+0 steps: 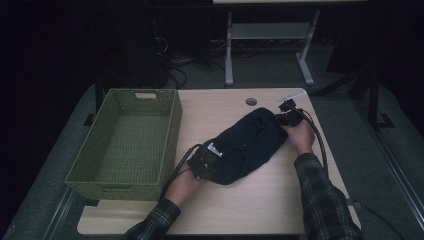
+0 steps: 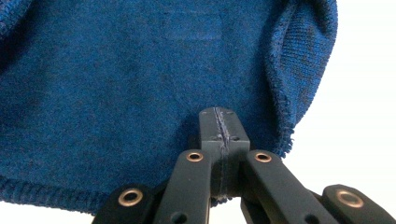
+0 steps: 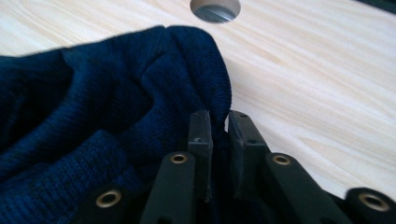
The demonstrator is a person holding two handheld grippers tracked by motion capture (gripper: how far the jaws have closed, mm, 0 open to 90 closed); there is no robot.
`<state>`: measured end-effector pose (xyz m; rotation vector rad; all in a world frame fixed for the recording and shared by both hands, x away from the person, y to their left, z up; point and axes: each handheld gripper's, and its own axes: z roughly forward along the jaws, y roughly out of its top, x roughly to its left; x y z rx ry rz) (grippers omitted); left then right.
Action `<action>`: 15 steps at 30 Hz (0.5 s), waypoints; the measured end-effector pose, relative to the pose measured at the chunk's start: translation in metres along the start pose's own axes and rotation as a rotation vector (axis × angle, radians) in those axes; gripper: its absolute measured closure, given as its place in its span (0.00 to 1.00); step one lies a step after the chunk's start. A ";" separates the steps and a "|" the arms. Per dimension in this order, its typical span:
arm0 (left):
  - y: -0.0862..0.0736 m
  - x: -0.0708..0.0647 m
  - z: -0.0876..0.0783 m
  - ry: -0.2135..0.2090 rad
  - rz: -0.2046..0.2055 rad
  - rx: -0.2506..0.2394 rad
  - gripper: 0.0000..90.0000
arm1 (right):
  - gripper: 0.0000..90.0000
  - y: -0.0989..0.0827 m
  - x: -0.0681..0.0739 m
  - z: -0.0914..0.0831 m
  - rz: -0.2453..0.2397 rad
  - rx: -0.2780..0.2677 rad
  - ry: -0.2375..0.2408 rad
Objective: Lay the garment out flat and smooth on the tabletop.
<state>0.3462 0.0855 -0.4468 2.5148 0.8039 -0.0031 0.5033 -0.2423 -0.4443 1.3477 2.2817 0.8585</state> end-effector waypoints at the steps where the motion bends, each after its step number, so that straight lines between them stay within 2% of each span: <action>1: 0.000 0.000 0.000 0.001 0.000 -0.001 1.00 | 0.87 -0.001 0.001 0.002 -0.003 0.008 -0.004; 4: 0.000 0.000 0.000 0.001 0.001 0.000 1.00 | 0.86 -0.002 0.002 0.007 -0.010 0.023 -0.017; 7: 0.000 0.000 0.000 -0.001 0.000 -0.001 1.00 | 0.77 -0.001 0.000 0.004 0.002 0.007 -0.013; 13: 0.000 0.003 0.000 -0.012 -0.001 0.003 1.00 | 0.62 0.005 -0.004 -0.019 0.023 -0.053 0.017; 15: 0.000 0.001 0.000 -0.009 -0.005 0.000 1.00 | 0.61 0.007 -0.004 -0.028 0.033 -0.068 0.032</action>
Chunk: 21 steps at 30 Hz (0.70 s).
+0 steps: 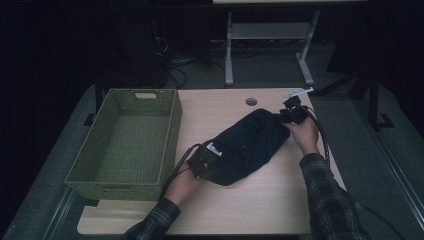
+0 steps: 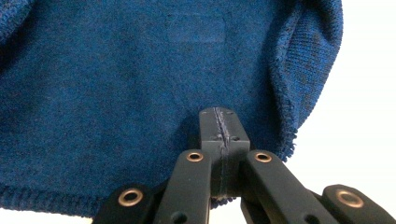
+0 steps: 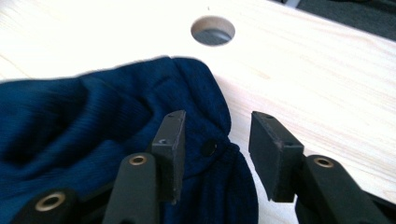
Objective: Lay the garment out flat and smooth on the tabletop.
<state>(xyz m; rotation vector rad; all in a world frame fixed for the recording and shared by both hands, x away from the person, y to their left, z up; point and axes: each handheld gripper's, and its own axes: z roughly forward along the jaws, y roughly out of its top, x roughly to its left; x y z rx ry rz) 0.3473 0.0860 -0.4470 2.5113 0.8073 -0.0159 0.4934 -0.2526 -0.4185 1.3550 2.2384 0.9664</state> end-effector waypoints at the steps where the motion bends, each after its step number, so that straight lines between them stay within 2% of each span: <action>1: 0.000 0.000 0.000 0.003 0.001 0.001 1.00 | 0.63 0.001 0.000 -0.005 -0.003 -0.006 0.013; 5: 0.000 0.000 0.000 0.003 0.004 0.003 1.00 | 0.72 0.003 0.008 -0.023 0.004 0.002 0.049; 7: 0.000 0.000 0.000 0.003 0.001 -0.001 1.00 | 0.81 0.001 0.014 -0.032 0.004 -0.004 0.051; 8: 0.000 -0.001 0.000 0.004 0.002 0.000 1.00 | 0.82 -0.001 0.017 -0.036 -0.005 -0.002 0.045; 14: 0.000 -0.001 0.001 0.007 -0.001 -0.013 1.00 | 0.97 -0.018 0.036 -0.055 -0.050 0.015 0.083; 18: 0.000 -0.001 0.001 0.004 -0.005 -0.012 1.00 | 1.00 -0.031 0.049 -0.064 -0.058 0.009 0.122; 21: 0.000 0.000 0.000 0.006 0.008 -0.006 1.00 | 1.00 -0.038 0.058 -0.069 -0.068 0.000 0.154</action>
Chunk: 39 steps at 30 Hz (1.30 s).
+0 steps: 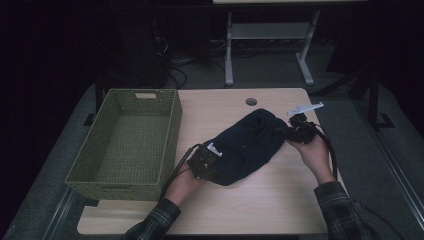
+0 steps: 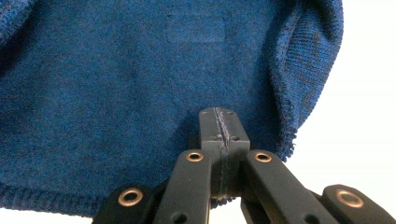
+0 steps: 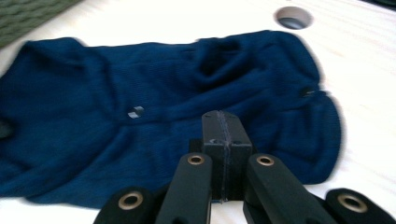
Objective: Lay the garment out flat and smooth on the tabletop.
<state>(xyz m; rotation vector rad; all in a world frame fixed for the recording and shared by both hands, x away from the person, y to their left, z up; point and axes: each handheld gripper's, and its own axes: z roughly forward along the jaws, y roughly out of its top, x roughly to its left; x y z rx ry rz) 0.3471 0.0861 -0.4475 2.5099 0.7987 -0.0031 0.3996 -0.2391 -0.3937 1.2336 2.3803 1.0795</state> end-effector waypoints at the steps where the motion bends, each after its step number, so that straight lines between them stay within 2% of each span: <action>1: 0.000 0.000 0.000 -0.003 -0.005 -0.003 1.00 | 1.00 -0.002 0.004 0.000 -0.005 -0.002 0.011; 9: 0.000 0.001 0.000 -0.007 0.000 -0.005 1.00 | 1.00 -0.024 0.036 0.005 -0.047 -0.018 0.071; 14: -0.001 0.001 0.000 -0.011 -0.007 -0.004 1.00 | 1.00 -0.038 0.054 0.019 -0.052 0.005 0.111; 19: -0.001 0.001 0.000 -0.013 -0.005 -0.001 1.00 | 1.00 -0.046 0.069 0.036 -0.070 0.043 0.129; 24: -0.001 0.001 0.000 -0.013 -0.003 -0.005 1.00 | 1.00 -0.050 0.075 0.045 -0.081 0.062 0.143; 25: -0.001 0.002 0.000 -0.020 0.008 -0.001 1.00 | 1.00 -0.052 0.075 0.047 -0.086 0.064 0.142; 27: 0.000 0.003 0.000 -0.031 -0.005 -0.005 1.00 | 1.00 -0.056 0.076 0.051 -0.100 0.088 0.133; 29: 0.001 0.004 -0.001 -0.035 0.001 0.003 0.99 | 1.00 -0.058 0.077 0.054 -0.113 0.105 0.126; 32: 0.005 0.001 -0.005 -0.032 0.008 -0.006 0.97 | 1.00 -0.059 0.077 0.055 -0.105 0.101 0.128; 37: 0.018 0.000 -0.012 -0.024 0.012 -0.026 0.96 | 1.00 -0.060 0.081 0.054 -0.146 0.095 0.105; 39: 0.024 0.002 -0.015 -0.021 0.012 -0.037 0.97 | 1.00 -0.062 0.081 0.054 -0.144 0.080 0.105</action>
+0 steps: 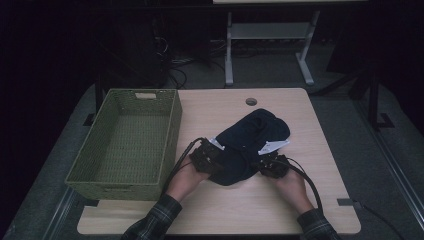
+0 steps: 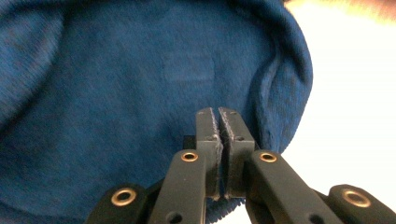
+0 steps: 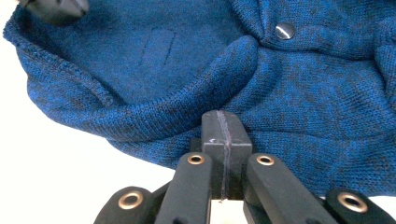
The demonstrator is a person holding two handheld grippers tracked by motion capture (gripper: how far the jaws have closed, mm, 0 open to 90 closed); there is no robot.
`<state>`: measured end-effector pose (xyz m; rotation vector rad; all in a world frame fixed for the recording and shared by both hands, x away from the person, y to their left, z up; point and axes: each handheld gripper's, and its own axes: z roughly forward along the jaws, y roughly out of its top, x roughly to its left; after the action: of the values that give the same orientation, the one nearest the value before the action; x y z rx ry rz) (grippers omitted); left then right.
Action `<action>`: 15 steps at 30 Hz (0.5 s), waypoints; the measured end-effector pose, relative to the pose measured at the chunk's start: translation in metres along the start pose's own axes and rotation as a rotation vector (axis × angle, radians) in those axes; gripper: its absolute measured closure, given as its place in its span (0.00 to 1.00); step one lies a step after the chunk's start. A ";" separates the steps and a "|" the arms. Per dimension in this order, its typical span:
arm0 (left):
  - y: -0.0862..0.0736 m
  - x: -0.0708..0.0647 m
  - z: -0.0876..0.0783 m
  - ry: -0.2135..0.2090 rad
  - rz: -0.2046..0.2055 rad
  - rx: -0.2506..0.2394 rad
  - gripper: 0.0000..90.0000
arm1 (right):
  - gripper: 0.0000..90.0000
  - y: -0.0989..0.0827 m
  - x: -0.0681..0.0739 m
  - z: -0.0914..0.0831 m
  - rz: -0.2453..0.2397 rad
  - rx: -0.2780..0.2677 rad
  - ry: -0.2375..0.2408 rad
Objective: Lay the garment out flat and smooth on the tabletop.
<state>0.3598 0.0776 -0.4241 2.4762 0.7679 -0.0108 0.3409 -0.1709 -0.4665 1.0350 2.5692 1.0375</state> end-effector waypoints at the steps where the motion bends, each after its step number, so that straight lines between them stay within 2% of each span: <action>1: 0.003 0.001 -0.001 0.000 -0.008 -0.010 0.98 | 1.00 -0.001 -0.001 0.000 0.000 0.001 0.001; 2: 0.007 0.003 -0.002 0.005 -0.001 -0.012 0.98 | 1.00 -0.001 -0.001 0.000 0.019 -0.003 0.004; 8: 0.034 0.011 -0.005 0.051 0.016 -0.029 1.00 | 1.00 -0.001 -0.002 0.000 0.035 -0.009 0.006; 11: 0.047 0.019 -0.003 0.071 0.014 -0.033 1.00 | 1.00 -0.001 -0.002 -0.001 0.041 -0.004 0.010; 13: 0.055 0.024 0.000 0.090 0.021 -0.015 1.00 | 1.00 -0.001 -0.001 0.000 0.043 -0.006 0.010; 15: 0.061 0.029 0.004 0.092 0.014 -0.018 1.00 | 1.00 -0.001 -0.002 0.000 0.040 -0.005 0.009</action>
<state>0.4165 0.0484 -0.4014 2.4792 0.7859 0.1147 0.3411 -0.1728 -0.4673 1.0869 2.5617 1.0601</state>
